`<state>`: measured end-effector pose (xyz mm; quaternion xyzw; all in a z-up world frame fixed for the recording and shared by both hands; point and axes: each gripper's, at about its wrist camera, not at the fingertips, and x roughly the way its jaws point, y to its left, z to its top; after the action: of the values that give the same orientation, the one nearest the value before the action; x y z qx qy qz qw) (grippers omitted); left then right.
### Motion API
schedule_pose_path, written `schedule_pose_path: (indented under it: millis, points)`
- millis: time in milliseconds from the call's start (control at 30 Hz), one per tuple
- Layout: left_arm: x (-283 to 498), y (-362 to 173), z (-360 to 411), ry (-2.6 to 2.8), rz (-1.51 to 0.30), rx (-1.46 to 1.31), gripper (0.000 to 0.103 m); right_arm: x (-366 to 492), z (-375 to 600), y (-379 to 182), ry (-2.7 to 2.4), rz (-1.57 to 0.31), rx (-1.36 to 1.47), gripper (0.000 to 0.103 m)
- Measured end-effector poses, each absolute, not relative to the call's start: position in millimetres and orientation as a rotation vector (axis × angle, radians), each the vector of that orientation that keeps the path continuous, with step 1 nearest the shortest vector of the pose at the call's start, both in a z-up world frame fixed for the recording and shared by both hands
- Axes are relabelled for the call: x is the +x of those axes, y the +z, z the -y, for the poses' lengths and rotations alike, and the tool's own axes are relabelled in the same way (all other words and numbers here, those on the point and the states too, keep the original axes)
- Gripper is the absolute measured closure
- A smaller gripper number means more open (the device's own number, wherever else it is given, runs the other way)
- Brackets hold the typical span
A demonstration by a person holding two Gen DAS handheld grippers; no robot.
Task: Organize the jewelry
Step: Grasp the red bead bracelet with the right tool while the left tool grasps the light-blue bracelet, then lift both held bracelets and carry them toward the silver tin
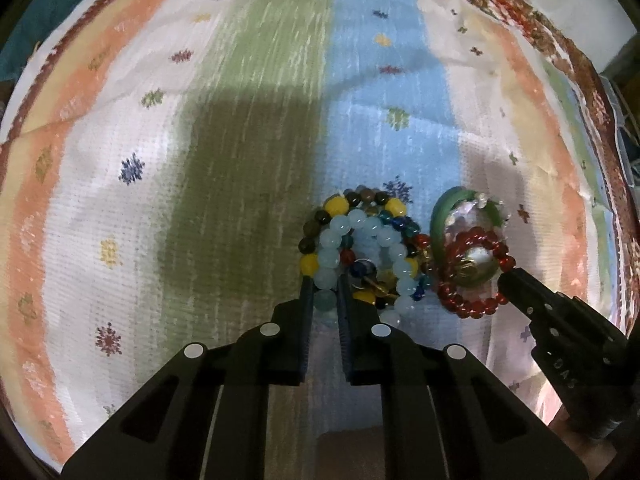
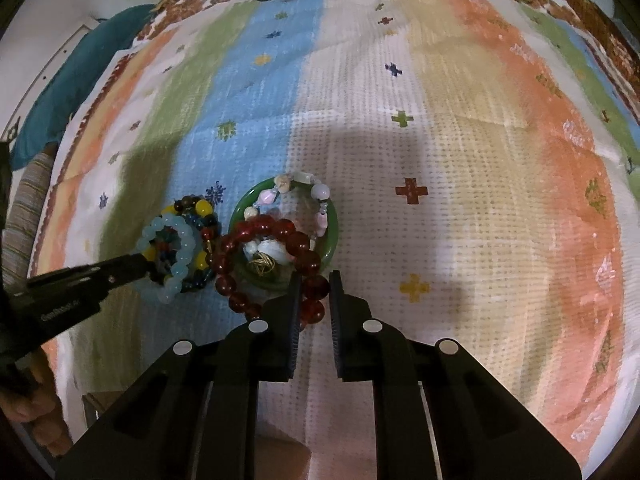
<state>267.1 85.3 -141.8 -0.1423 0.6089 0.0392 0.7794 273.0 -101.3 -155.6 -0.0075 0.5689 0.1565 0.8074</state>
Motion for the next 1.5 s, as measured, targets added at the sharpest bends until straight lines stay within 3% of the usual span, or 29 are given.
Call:
schedule_pose_path:
  millis: [567,1500]
  points:
    - [261.6,-112.2,-67.2,0.097,-1.239,-0.188,0.092,250.9,99.0,-128.7,0.306,-1.128,-0.143,0.089]
    - [218.0,-37.9,-37.5,0.05,-1.041,-0.081,0.092,197.1,105.3,-59.7,0.36,-0.942,-0.126,0.089]
